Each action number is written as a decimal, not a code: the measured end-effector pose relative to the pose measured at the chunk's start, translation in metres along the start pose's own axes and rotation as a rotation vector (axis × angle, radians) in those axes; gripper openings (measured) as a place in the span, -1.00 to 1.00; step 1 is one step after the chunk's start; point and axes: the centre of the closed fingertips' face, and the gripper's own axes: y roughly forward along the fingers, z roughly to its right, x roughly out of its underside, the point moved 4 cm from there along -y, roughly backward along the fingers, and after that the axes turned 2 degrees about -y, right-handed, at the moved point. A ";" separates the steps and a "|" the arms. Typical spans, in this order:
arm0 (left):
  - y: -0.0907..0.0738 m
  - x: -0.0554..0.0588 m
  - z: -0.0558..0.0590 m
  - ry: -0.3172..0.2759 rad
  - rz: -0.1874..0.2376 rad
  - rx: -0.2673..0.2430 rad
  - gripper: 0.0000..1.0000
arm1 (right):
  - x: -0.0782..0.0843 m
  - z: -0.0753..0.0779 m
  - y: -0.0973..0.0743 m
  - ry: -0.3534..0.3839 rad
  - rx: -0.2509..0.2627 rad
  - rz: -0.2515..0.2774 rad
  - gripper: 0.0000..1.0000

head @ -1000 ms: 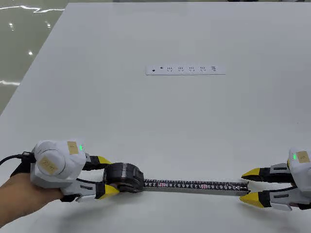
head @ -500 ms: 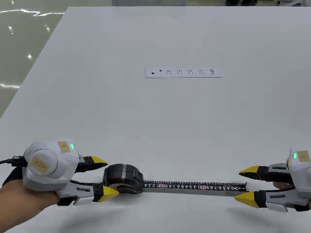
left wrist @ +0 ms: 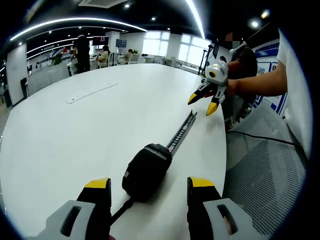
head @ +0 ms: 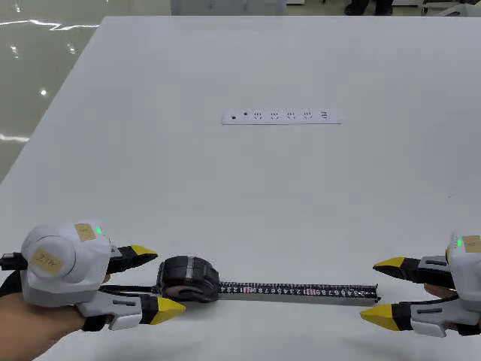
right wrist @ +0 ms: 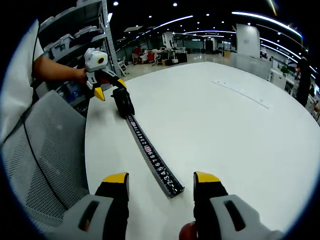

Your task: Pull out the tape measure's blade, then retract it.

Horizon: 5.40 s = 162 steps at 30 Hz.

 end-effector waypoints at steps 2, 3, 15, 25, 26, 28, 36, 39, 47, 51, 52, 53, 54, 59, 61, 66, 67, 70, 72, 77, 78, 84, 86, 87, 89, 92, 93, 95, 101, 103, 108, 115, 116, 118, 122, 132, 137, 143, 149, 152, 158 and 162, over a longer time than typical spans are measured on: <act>-0.003 -0.001 0.001 -0.021 0.011 -0.015 0.25 | 0.001 -0.001 -0.002 0.009 0.011 0.001 0.07; -0.004 -0.002 0.001 -0.034 0.015 -0.020 0.28 | 0.001 -0.001 -0.003 0.016 0.018 0.001 0.08; -0.025 0.001 0.004 -0.113 0.073 -0.099 0.50 | 0.001 -0.009 -0.018 0.089 0.085 0.028 0.37; -0.043 0.016 0.007 -0.171 0.084 -0.141 0.65 | 0.004 -0.018 -0.028 0.126 0.120 0.044 0.54; -0.045 0.019 0.008 -0.175 0.084 -0.145 0.66 | 0.004 -0.019 -0.029 0.126 0.123 0.045 0.55; -0.049 0.022 0.008 -0.188 0.080 -0.150 0.68 | 0.004 -0.020 -0.032 0.129 0.132 0.049 0.57; -0.065 0.030 0.008 -0.247 0.101 -0.183 0.77 | -0.002 -0.024 -0.042 0.153 0.163 0.068 0.66; -0.068 0.032 0.009 -0.258 0.108 -0.193 0.79 | -0.002 -0.026 -0.045 0.155 0.173 0.069 0.70; -0.077 0.037 0.013 -0.279 0.139 -0.226 0.86 | -0.001 -0.032 -0.052 0.162 0.201 0.078 0.72; -0.080 0.040 0.014 -0.301 0.150 -0.238 0.88 | 0.000 -0.036 -0.053 0.166 0.207 0.083 0.73; -0.080 0.041 0.014 -0.309 0.151 -0.240 0.88 | 0.000 -0.036 -0.054 0.164 0.208 0.081 0.72; -0.081 0.041 0.014 -0.310 0.155 -0.243 0.88 | 0.000 -0.037 -0.054 0.161 0.208 0.082 0.72; -0.082 0.041 0.014 -0.311 0.156 -0.246 0.88 | 0.000 -0.038 -0.055 0.162 0.210 0.085 0.72; -0.085 0.043 0.013 -0.311 0.157 -0.259 0.89 | 0.000 -0.040 -0.058 0.159 0.211 0.094 0.68; -0.086 0.044 0.014 -0.312 0.157 -0.259 0.89 | 0.000 -0.039 -0.058 0.161 0.214 0.097 0.68; -0.089 0.044 0.014 -0.314 0.160 -0.265 0.89 | 0.000 -0.040 -0.059 0.161 0.218 0.101 0.70; -0.090 0.044 0.015 -0.315 0.162 -0.265 0.89 | 0.000 -0.039 -0.059 0.160 0.222 0.102 0.73; -0.092 0.043 0.017 -0.320 0.176 -0.261 0.90 | 0.000 -0.039 -0.061 0.166 0.224 0.108 0.75; -0.093 0.044 0.016 -0.325 0.180 -0.262 0.90 | 0.000 -0.040 -0.062 0.165 0.227 0.109 0.75; -0.096 0.043 0.017 -0.330 0.195 -0.267 0.92 | 0.002 -0.042 -0.064 0.171 0.232 0.111 0.78; -0.097 0.044 0.018 -0.331 0.195 -0.267 0.92 | 0.002 -0.042 -0.064 0.173 0.234 0.112 0.79; -0.099 0.045 0.020 -0.339 0.206 -0.272 0.94 | 0.007 -0.045 -0.067 0.189 0.239 0.116 0.81; -0.100 0.045 0.021 -0.342 0.208 -0.269 0.96 | 0.010 -0.046 -0.067 0.188 0.236 0.107 0.81; -0.100 0.046 0.022 -0.341 0.206 -0.270 0.96 | 0.010 -0.046 -0.068 0.189 0.235 0.107 0.81; -0.102 0.048 0.022 -0.344 0.203 -0.270 0.96 | 0.012 -0.046 -0.069 0.188 0.236 0.104 0.81; -0.105 0.049 0.022 -0.350 0.207 -0.276 0.96 | 0.011 -0.048 -0.070 0.188 0.238 0.109 0.82; -0.106 0.048 0.022 -0.351 0.208 -0.278 0.96 | 0.011 -0.048 -0.070 0.189 0.239 0.110 0.82; -0.108 0.048 0.022 -0.343 0.211 -0.290 0.96 | 0.012 -0.049 -0.070 0.190 0.240 0.110 0.82; -0.109 0.049 0.022 -0.347 0.210 -0.290 0.96 | 0.014 -0.049 -0.070 0.197 0.240 0.110 0.83; -0.108 0.048 0.022 -0.347 0.209 -0.288 0.96 | 0.014 -0.049 -0.070 0.197 0.239 0.111 0.83; -0.106 0.048 0.022 -0.343 0.206 -0.285 0.96 | 0.012 -0.049 -0.070 0.195 0.240 0.111 0.82; -0.105 0.049 0.022 -0.345 0.203 -0.280 0.96 | 0.013 -0.049 -0.070 0.198 0.238 0.109 0.82; -0.105 0.050 0.022 -0.344 0.200 -0.281 0.96 | 0.013 -0.050 -0.069 0.197 0.238 0.108 0.82; -0.106 0.050 0.022 -0.345 0.200 -0.279 0.96 | 0.013 -0.050 -0.069 0.197 0.236 0.107 0.82; -0.106 0.050 0.022 -0.349 0.203 -0.280 0.96 | 0.013 -0.050 -0.068 0.196 0.234 0.107 0.82; -0.100 0.044 0.026 -0.353 0.207 -0.275 0.95 | 0.014 -0.049 -0.068 0.196 0.235 0.107 0.82; -0.094 0.040 0.026 -0.362 0.198 -0.277 0.94 | 0.012 -0.048 -0.065 0.196 0.232 0.111 0.82; -0.081 0.032 0.030 -0.361 0.201 -0.260 0.92 | 0.012 -0.048 -0.063 0.185 0.227 0.112 0.82; -0.068 0.022 0.034 -0.362 0.205 -0.239 0.92 | 0.016 -0.046 -0.063 0.190 0.225 0.113 0.82; -0.063 0.018 0.038 -0.350 0.202 -0.228 0.91 | 0.016 -0.048 -0.063 0.190 0.223 0.112 0.82; -0.052 0.009 0.042 -0.345 0.200 -0.201 0.90 | 0.019 -0.047 -0.063 0.195 0.223 0.112 0.82; -0.044 0.003 0.043 -0.339 0.196 -0.191 0.89 | 0.020 -0.046 -0.062 0.197 0.224 0.115 0.82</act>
